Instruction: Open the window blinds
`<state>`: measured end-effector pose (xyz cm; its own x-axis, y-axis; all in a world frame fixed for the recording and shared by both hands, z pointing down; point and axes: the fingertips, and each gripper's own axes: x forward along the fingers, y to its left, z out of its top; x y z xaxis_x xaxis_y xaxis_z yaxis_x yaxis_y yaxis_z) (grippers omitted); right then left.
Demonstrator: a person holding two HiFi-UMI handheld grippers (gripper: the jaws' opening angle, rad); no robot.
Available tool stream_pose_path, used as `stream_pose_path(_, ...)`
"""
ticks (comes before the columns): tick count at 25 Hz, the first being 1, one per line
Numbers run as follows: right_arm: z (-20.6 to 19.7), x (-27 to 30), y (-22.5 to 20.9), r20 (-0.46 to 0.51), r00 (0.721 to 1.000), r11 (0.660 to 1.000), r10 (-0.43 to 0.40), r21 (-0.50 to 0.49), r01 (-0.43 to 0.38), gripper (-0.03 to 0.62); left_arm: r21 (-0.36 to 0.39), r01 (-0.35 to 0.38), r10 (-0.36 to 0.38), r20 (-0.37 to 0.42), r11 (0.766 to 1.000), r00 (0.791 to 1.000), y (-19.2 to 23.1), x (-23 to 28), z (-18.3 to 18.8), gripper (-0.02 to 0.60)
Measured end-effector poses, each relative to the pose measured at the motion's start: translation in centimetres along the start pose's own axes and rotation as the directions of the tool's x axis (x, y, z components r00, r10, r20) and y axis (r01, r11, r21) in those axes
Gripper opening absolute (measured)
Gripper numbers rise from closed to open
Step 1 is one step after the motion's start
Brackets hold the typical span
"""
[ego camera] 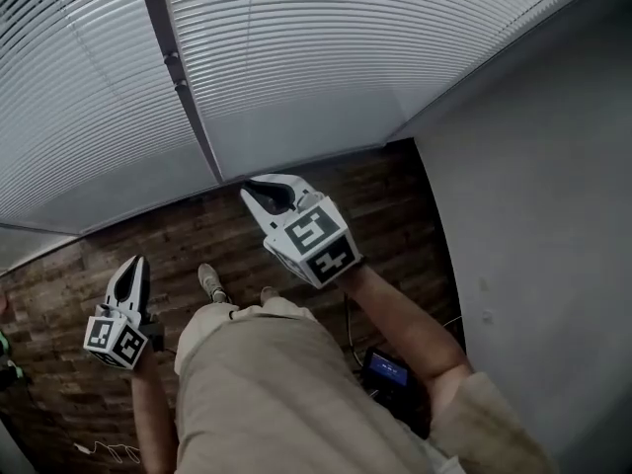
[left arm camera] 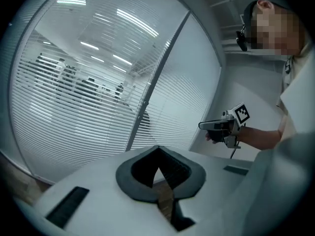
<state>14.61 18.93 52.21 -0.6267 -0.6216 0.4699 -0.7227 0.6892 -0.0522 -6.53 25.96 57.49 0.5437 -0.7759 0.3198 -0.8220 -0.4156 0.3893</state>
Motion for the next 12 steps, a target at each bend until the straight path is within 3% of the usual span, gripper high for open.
stream_pose_path(6, 3.2, -4.0, 0.1, -0.003, 1.0, 1.0, 0.014, -0.027, -0.014, 0.031, -0.016, -0.021, 0.022, 0.052, 1.0, 0.998, -3.6, -2.0, 2.9, 0.011)
stream_pose_path(12, 1.3, -5.4, 0.2, 0.036, 0.999, 0.999, 0.004, -0.033, -0.002, 0.031, -0.053, -0.039, 0.042, 0.07, 0.998, 0.997, -3.8, -2.5, 1.1, 0.011)
